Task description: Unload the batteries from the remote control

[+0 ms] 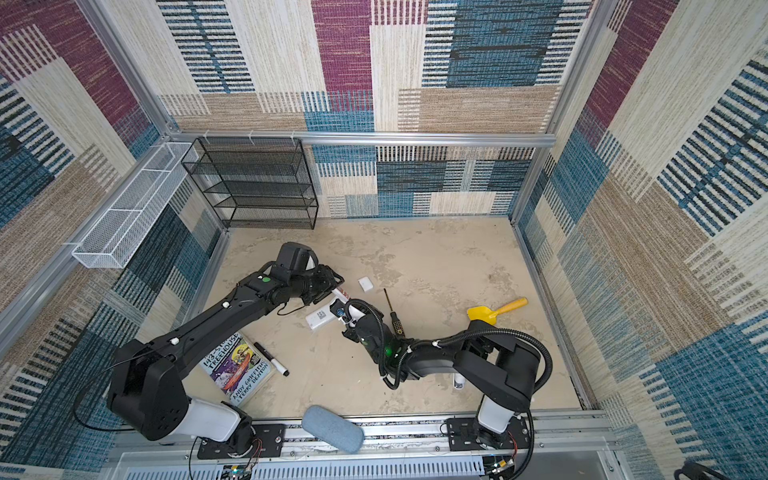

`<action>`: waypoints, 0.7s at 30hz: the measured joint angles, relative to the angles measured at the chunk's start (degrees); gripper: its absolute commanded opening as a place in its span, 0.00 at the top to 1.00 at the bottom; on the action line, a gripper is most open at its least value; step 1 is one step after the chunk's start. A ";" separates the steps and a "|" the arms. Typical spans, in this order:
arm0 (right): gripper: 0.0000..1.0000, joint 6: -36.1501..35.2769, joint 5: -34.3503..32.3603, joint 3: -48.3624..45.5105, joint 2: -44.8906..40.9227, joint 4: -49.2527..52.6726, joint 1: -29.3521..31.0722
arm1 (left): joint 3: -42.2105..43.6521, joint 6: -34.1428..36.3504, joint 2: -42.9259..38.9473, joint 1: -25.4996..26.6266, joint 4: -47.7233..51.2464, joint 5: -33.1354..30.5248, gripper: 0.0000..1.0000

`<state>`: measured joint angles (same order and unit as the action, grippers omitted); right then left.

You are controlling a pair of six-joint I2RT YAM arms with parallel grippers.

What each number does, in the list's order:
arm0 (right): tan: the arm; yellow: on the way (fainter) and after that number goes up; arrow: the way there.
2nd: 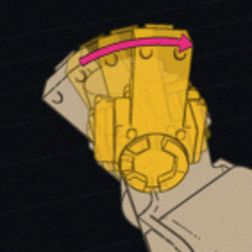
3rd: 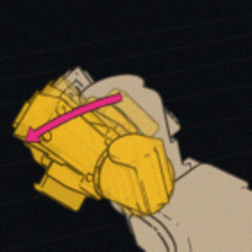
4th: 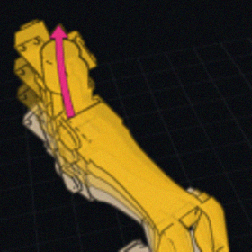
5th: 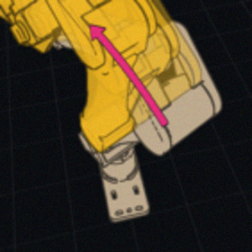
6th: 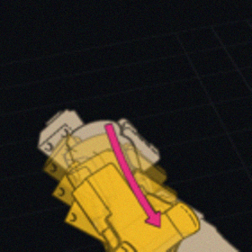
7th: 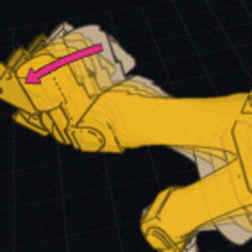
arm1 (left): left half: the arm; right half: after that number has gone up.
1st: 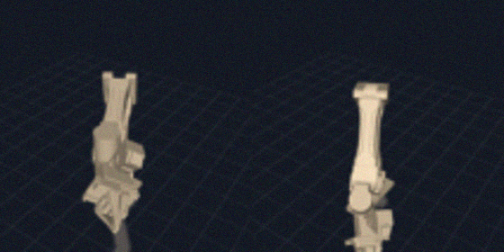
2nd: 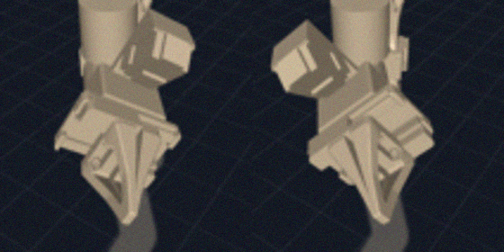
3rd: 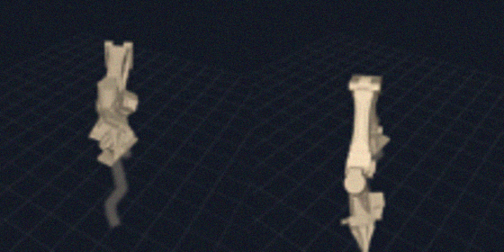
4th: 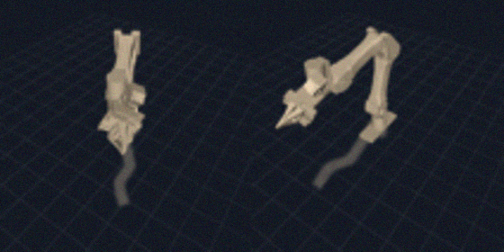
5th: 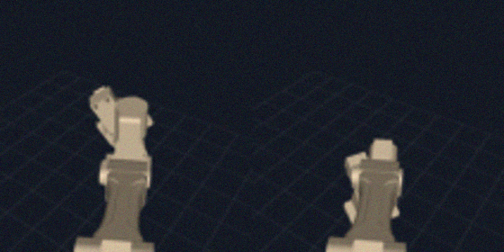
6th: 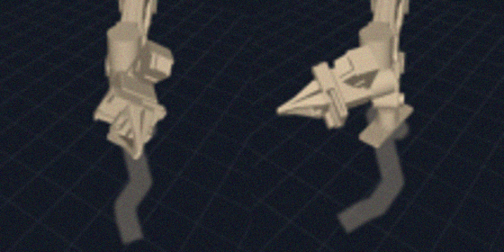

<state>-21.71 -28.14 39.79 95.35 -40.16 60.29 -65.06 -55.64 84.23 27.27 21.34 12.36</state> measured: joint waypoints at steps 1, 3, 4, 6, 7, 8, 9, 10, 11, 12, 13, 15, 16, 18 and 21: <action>1.00 0.57 0.50 0.00 -0.33 0.68 -0.04 | -0.09 0.39 -0.15 -0.24 0.00 -0.13 0.36; 1.00 1.33 2.38 -0.04 -1.62 2.78 -0.50 | -0.42 2.12 -0.72 -0.92 0.26 -0.92 0.31; 1.00 1.84 3.80 -0.13 -2.49 4.07 -0.94 | -0.52 3.37 -1.05 -1.20 0.26 -1.68 0.29; 1.00 3.08 7.45 -0.26 -4.44 6.67 -2.19 | -0.72 4.85 -2.01 -2.16 0.26 -2.12 0.23; 1.00 3.72 9.27 -0.26 -5.46 8.28 -3.04 | -0.72 6.01 -2.56 -2.67 0.26 -3.08 0.21; 1.00 4.35 11.30 -0.24 -6.64 10.01 -4.17 | -0.72 7.34 -3.10 -3.21 0.26 -3.43 0.17; 1.00 5.09 12.98 -0.20 -7.74 11.69 -5.35 | -0.72 8.83 -3.63 -3.74 0.26 -3.67 0.14; 1.00 5.64 15.06 -0.11 -8.72 13.27 -6.51 | -0.72 10.29 -4.09 -4.13 0.26 -4.57 0.12; 1.00 6.29 17.46 0.11 -9.73 15.17 -7.74 | -0.72 12.46 -4.70 -4.63 0.26 -5.29 0.10; 1.00 6.69 19.98 0.50 -10.73 17.29 -8.96 | -0.72 14.71 -5.31 -4.98 0.26 -6.21 0.09; 1.00 6.93 21.90 0.94 -11.54 18.97 -10.05 | -0.70 16.85 -5.77 -5.11 0.24 -6.71 0.09; 1.00 7.52 25.62 2.03 -13.07 22.53 -11.76 | -0.20 22.36 -6.75 -5.11 -0.59 -7.61 0.08; 1.00 7.52 27.47 2.56 -13.62 24.09 -12.33 | 0.24 24.79 -7.17 -5.11 -1.14 -7.82 0.08; 1.00 7.50 31.50 3.82 -14.40 27.67 -13.84 | 1.88 30.82 -8.37 -5.11 -2.78 -9.11 0.07; 1.00 7.48 35.76 5.31 -14.93 31.89 -15.67 | 5.25 40.00 -10.40 -5.29 -6.25 -9.38 0.07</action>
<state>-14.24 7.62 45.10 80.42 -8.27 44.62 -59.81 -15.64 73.82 21.98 15.09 2.98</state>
